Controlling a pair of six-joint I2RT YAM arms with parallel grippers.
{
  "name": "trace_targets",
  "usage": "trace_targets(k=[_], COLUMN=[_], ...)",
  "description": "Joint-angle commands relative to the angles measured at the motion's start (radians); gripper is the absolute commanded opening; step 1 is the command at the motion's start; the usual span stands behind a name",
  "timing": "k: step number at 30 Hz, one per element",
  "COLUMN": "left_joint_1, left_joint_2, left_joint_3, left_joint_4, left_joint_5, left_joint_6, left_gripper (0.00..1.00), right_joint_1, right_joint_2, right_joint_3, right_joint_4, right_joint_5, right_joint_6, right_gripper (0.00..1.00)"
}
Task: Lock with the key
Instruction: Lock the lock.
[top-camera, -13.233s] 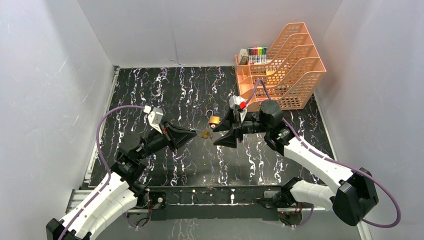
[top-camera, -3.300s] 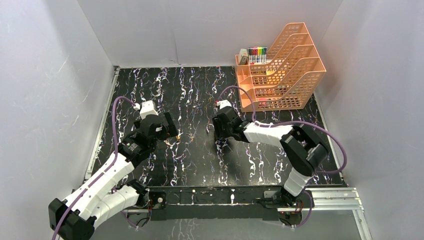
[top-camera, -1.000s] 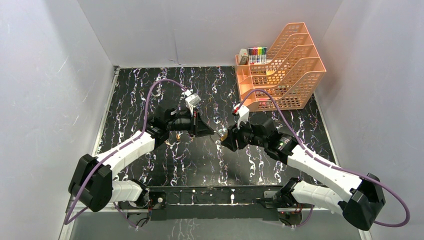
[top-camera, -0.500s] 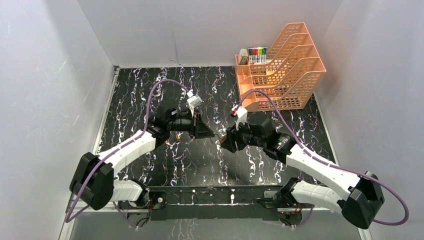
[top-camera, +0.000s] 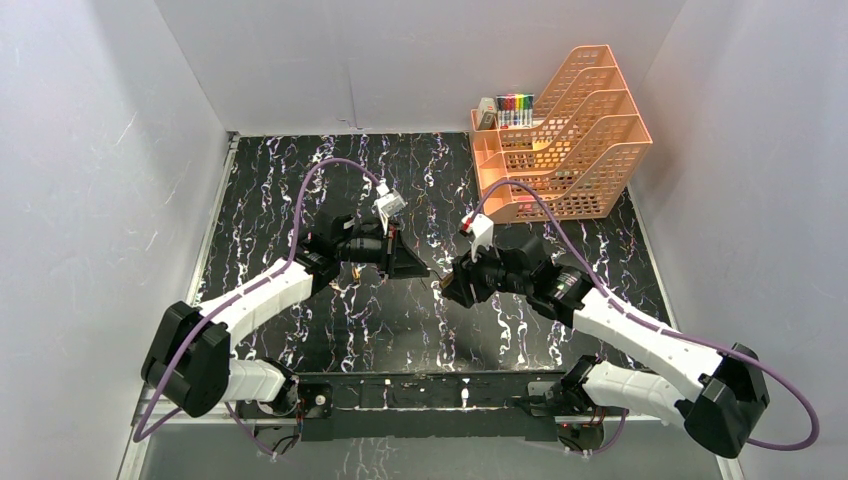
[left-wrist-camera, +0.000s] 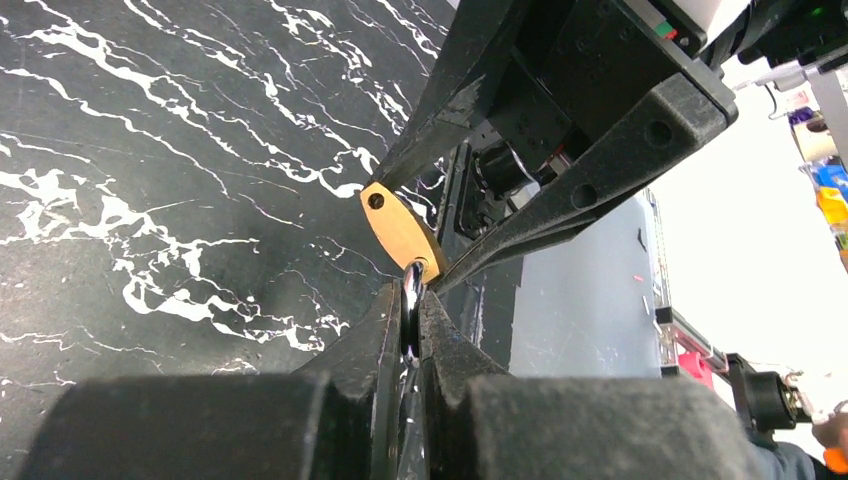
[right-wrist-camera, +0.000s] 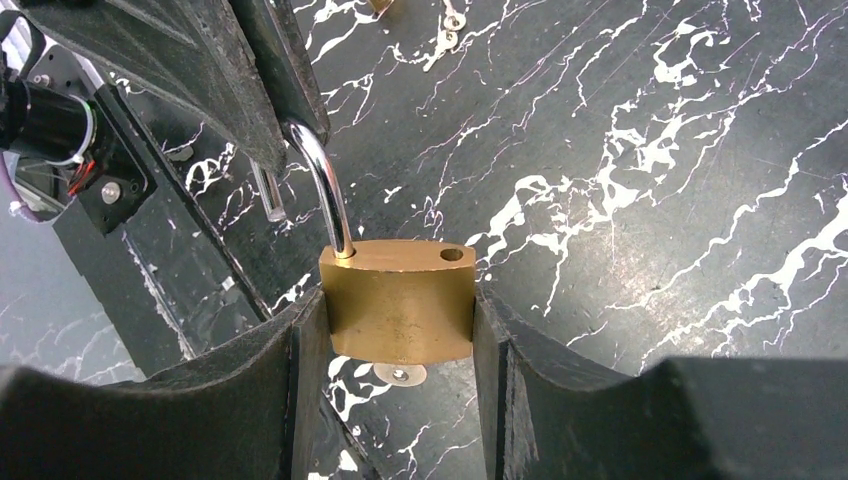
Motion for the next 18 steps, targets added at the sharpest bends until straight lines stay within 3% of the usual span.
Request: trace_targets(k=[1, 3, 6, 11, 18], left_joint_1=[-0.014, -0.014, -0.014, -0.017, -0.018], left_joint_2=[-0.007, -0.019, -0.033, -0.056, -0.093], left_joint_3=[-0.001, 0.014, 0.028, -0.017, -0.07], left_joint_4=[0.003, -0.028, -0.053, 0.097, 0.366], left_joint_5=[0.212, 0.24, 0.313, 0.376, 0.358], left_joint_6=[0.021, 0.048, 0.076, -0.006, -0.17], left_gripper=[0.0, 0.0, 0.0, 0.0, 0.0], right_joint_1=[-0.008, -0.007, -0.007, -0.007, -0.007], right_joint_2=[-0.056, -0.082, -0.148, -0.285, -0.361], right_joint_3=[0.108, 0.123, 0.123, 0.079, 0.017], right_joint_4=[0.062, 0.038, 0.022, 0.042, 0.072], right_joint_5=[0.09, 0.121, 0.176, 0.209, 0.064], right_joint_6=[-0.031, -0.044, -0.056, -0.055, -0.055], right_gripper=[0.66, 0.85, 0.98, 0.98, 0.98])
